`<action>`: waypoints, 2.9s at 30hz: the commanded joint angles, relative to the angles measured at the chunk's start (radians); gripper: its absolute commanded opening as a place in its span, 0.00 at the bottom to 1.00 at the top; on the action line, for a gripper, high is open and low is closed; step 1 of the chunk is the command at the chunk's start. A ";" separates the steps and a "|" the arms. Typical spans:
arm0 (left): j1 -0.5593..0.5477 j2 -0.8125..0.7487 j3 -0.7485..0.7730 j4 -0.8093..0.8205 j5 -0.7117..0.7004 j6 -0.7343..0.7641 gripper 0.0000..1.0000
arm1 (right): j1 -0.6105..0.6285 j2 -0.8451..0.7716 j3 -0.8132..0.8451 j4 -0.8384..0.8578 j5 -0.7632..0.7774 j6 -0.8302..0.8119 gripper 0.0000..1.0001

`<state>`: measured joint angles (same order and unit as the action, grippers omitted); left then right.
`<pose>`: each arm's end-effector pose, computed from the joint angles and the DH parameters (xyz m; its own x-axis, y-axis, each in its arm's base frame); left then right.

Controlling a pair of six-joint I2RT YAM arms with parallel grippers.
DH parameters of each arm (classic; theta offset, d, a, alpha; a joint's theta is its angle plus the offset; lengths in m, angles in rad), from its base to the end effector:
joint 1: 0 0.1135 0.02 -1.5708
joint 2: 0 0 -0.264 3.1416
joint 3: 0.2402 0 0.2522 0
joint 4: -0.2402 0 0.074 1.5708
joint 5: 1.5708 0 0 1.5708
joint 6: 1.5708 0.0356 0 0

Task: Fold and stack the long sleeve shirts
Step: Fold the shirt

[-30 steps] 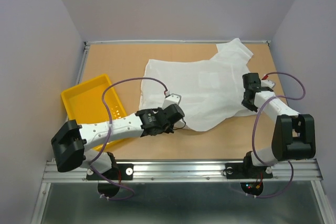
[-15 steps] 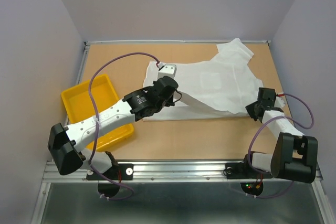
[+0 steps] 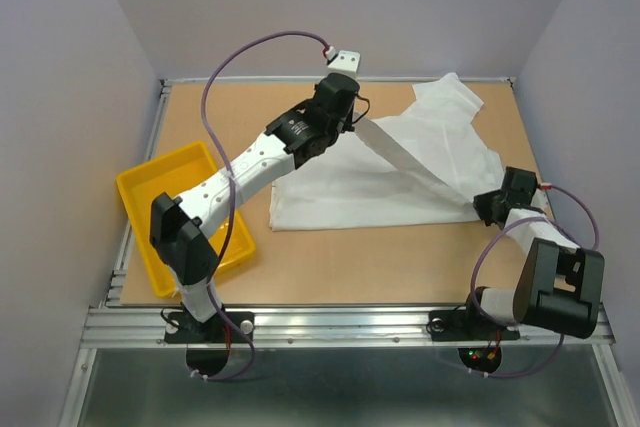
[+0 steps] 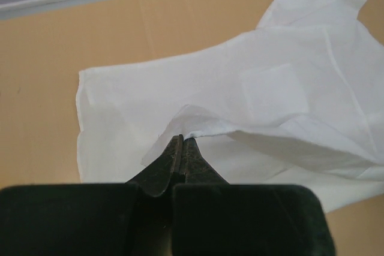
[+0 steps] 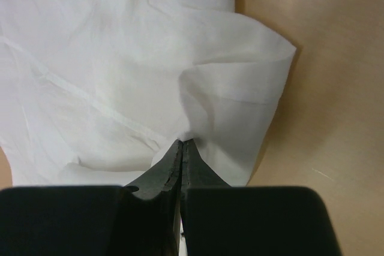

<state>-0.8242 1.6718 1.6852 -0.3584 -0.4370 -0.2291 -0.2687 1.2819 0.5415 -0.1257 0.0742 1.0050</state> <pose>0.2764 -0.2766 0.4035 -0.3133 0.0356 -0.9490 0.3321 0.9403 -0.0743 0.2278 -0.0655 0.1622 -0.1312 0.9093 -0.3950 0.7868 0.3379 0.5166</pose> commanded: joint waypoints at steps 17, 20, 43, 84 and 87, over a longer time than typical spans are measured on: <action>0.010 0.223 0.323 0.278 0.192 0.168 0.02 | -0.178 0.077 0.061 0.161 -0.165 0.099 0.08; 0.010 0.259 0.402 0.303 0.193 0.206 0.02 | -0.176 0.076 0.083 0.166 -0.174 0.090 0.19; 0.008 0.355 0.518 0.335 0.164 0.272 0.02 | 0.005 -0.246 0.023 0.060 -0.479 -0.267 0.35; -0.062 0.267 0.485 0.314 0.132 0.318 0.03 | 0.172 0.103 0.215 0.165 -0.459 -0.387 0.46; -0.087 0.241 0.472 0.302 0.127 0.346 0.03 | 0.160 0.152 0.219 0.254 -0.452 -0.342 0.45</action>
<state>-0.8707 2.0293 2.1456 -0.0891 -0.3000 0.0631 -0.0975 1.4086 0.6964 -0.0238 -0.4332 0.6121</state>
